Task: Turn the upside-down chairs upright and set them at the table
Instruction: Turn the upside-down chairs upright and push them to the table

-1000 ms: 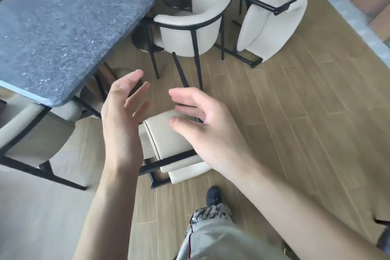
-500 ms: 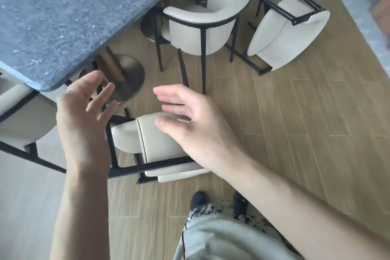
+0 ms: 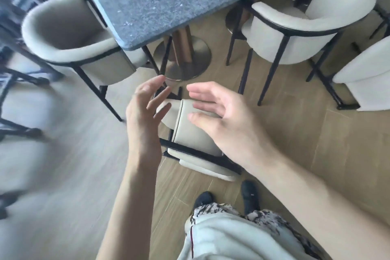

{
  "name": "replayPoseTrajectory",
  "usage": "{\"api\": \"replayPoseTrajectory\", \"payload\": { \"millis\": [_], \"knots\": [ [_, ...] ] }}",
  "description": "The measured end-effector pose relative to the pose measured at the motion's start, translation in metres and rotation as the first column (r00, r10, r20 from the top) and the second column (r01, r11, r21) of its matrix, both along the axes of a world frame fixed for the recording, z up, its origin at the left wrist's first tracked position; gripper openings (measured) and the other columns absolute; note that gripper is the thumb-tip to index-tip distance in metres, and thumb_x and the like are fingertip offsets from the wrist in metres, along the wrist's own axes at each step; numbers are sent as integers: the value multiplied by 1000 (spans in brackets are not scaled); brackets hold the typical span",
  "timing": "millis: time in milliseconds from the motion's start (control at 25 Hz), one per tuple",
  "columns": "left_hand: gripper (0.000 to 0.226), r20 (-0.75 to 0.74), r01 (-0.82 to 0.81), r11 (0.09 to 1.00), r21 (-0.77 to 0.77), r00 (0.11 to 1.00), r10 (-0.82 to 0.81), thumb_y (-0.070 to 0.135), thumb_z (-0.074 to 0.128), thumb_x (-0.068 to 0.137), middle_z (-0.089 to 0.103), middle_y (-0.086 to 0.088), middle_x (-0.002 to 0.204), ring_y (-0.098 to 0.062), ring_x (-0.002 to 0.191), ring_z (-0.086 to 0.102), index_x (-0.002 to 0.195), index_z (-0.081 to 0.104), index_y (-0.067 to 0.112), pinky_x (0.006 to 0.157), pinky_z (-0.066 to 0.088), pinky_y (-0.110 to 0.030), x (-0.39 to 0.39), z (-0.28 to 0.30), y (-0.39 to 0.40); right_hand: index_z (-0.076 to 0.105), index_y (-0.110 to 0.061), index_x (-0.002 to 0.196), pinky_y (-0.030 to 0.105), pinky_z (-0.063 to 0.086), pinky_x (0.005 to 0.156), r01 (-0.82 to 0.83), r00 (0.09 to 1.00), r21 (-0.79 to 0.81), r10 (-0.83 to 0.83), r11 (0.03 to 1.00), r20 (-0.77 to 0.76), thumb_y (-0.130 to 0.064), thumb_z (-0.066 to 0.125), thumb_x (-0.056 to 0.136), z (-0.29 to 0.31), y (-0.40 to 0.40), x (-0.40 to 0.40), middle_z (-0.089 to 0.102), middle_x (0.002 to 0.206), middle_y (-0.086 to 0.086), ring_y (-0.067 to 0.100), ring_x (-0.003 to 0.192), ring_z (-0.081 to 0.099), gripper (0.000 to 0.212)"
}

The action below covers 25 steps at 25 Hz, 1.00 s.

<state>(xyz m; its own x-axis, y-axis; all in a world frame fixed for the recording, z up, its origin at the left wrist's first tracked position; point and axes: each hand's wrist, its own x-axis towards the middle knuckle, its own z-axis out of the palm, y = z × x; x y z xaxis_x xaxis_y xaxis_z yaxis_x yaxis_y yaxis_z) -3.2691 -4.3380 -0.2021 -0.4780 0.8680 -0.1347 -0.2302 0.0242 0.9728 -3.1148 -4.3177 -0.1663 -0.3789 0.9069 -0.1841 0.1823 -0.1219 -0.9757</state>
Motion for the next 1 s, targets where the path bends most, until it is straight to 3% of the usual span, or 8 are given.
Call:
{"api": "replayPoseTrajectory", "payload": {
  "millis": [120, 240, 360, 480, 640, 720, 840, 1000],
  "knots": [
    [34, 24, -131, 991, -33, 991, 132, 47, 53, 78, 73, 6, 120, -15, 115, 69, 97, 77, 32, 97, 50, -39, 33, -10, -4, 65, -31, 122, 17, 53, 84, -164, 986, -19, 163, 986, -42, -16, 70, 85, -13, 13, 20, 66, 123, -14, -3, 113, 61, 40],
    [38, 16, -229, 971, -75, 973, 231, 45, 51, 80, 73, 7, 120, -13, 113, 69, 103, 76, 29, 99, 51, -40, 70, -28, -6, 64, -31, 125, 19, 49, 97, -283, 959, -21, 283, 959, 2, -19, 69, 82, -36, 24, 44, 66, 124, -16, -4, 113, 61, 45],
    [44, 46, -310, 943, -121, 947, 318, 47, 51, 78, 73, 7, 122, -13, 114, 69, 108, 74, 24, 102, 50, -41, 92, -49, -13, 62, -33, 124, 22, 49, 100, -354, 933, -76, 357, 932, 35, -14, 71, 85, -62, 28, 50, 65, 124, -17, -3, 113, 61, 44],
    [39, 109, -403, 899, -170, 899, 423, 43, 53, 80, 73, 5, 122, -15, 114, 69, 106, 75, 24, 104, 48, -44, 95, -82, -17, 58, -31, 127, 9, 45, 95, -419, 896, -103, 429, 902, 113, -15, 72, 85, -95, 28, 41, 62, 123, -18, -4, 111, 59, 47],
    [49, 224, -448, 877, -176, 849, 479, 47, 57, 75, 72, 1, 125, -16, 117, 67, 115, 71, 22, 91, 52, -29, 94, -146, -24, 54, -22, 131, 25, 42, 105, -463, 852, -106, 475, 880, 221, -15, 71, 86, -157, 25, 26, 59, 129, -7, 7, 123, 54, 49],
    [49, 250, -446, 872, -203, 837, 486, 44, 57, 81, 70, 0, 129, -17, 120, 66, 123, 65, 19, 90, 52, -27, 95, -183, -28, 53, -19, 133, 27, 41, 106, -472, 834, -98, 480, 876, 273, -16, 70, 87, -193, 25, 22, 59, 134, -5, 10, 127, 53, 49],
    [39, 229, -455, 849, -270, 826, 515, 36, 51, 89, 70, 7, 128, -14, 121, 65, 124, 64, 24, 96, 48, -33, 98, -246, -35, 49, -19, 142, 22, 37, 107, -477, 797, -101, 478, 873, 368, -17, 70, 87, -250, 23, 24, 56, 142, -3, 11, 131, 50, 59],
    [45, 137, -479, 788, -387, 815, 563, 42, 61, 82, 66, 14, 131, -6, 126, 59, 126, 61, 34, 109, 43, -35, 90, -312, -36, 41, -18, 148, 9, 23, 102, -495, 743, -118, 490, 861, 457, -15, 67, 85, -319, 20, 21, 49, 146, 0, 12, 136, 42, 68]
  ]
}}
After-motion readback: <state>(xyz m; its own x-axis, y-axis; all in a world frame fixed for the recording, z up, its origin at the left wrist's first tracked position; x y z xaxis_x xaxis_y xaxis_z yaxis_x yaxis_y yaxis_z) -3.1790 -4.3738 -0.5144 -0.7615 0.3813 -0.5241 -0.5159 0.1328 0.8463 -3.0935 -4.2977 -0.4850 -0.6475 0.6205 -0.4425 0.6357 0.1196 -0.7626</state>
